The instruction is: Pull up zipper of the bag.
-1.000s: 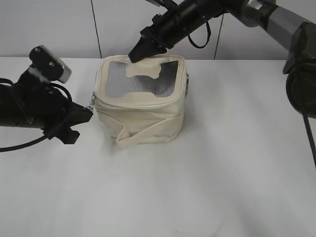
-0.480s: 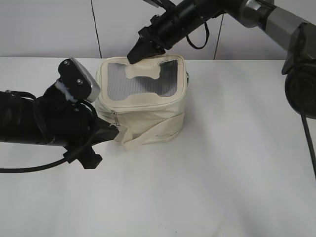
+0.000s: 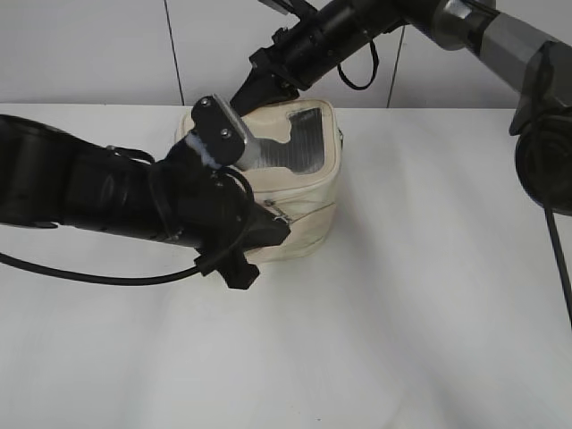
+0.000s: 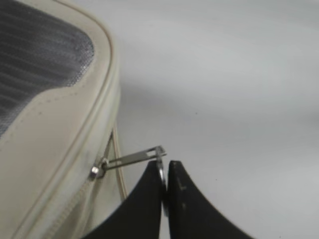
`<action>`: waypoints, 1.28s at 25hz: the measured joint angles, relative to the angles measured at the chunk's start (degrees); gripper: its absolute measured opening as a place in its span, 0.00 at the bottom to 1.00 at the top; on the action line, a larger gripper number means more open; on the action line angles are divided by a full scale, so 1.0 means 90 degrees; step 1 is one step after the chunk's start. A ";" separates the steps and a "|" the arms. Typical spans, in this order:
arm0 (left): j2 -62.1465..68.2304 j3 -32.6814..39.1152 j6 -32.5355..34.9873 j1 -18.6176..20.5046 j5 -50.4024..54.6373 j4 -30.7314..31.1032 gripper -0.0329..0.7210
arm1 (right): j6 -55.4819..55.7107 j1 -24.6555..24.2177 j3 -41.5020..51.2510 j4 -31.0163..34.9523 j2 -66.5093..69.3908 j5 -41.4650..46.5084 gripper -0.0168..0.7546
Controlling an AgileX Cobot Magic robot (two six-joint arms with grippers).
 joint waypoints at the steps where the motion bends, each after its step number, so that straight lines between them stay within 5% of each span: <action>1: 0.0112 -0.0115 -0.0065 -0.0036 0.0072 0.0000 0.06 | 0.0006 0.0000 0.0000 0.0000 0.0000 0.0000 0.07; 6: 0.0152 -0.0126 -0.1026 -0.0052 0.0171 0.0014 0.12 | 0.0092 -0.0006 -0.0040 -0.0129 0.0000 0.0000 0.13; 10: -0.0267 -0.0116 -0.2308 -0.0124 0.0499 0.0784 0.47 | 0.0390 -0.0158 -0.0385 -0.0476 0.0000 0.0000 0.44; 13: -0.0787 -0.0116 -0.3801 -0.0130 0.0494 0.1899 0.69 | 0.0648 -0.0481 -0.0489 -0.0728 -0.0136 0.0000 0.49; 15: -0.1179 -0.0116 -0.4724 -0.0002 0.0481 0.2682 0.72 | 0.0857 -0.0785 -0.0502 -0.0908 -0.0303 0.0000 0.47; 19: -0.1406 -0.0455 -0.5268 0.0882 0.0781 0.3131 0.67 | 0.1025 -0.1486 -0.0015 -0.0567 -0.0809 -0.0014 0.43; 24: -0.0129 -0.2517 -0.5367 0.1989 0.1817 0.3345 0.61 | -0.0121 -0.2180 0.2515 0.0424 -0.1767 -0.0082 0.32; 28: 0.1482 -0.4670 -0.5671 0.2060 0.2670 0.3719 0.61 | -0.2116 -0.2339 0.6114 0.1535 -0.3283 -0.1270 0.25; 32: 0.2939 -0.6600 -0.6222 0.2055 0.3839 0.4167 0.63 | -0.4850 -0.2333 0.8784 0.3521 -0.4343 -0.2501 0.27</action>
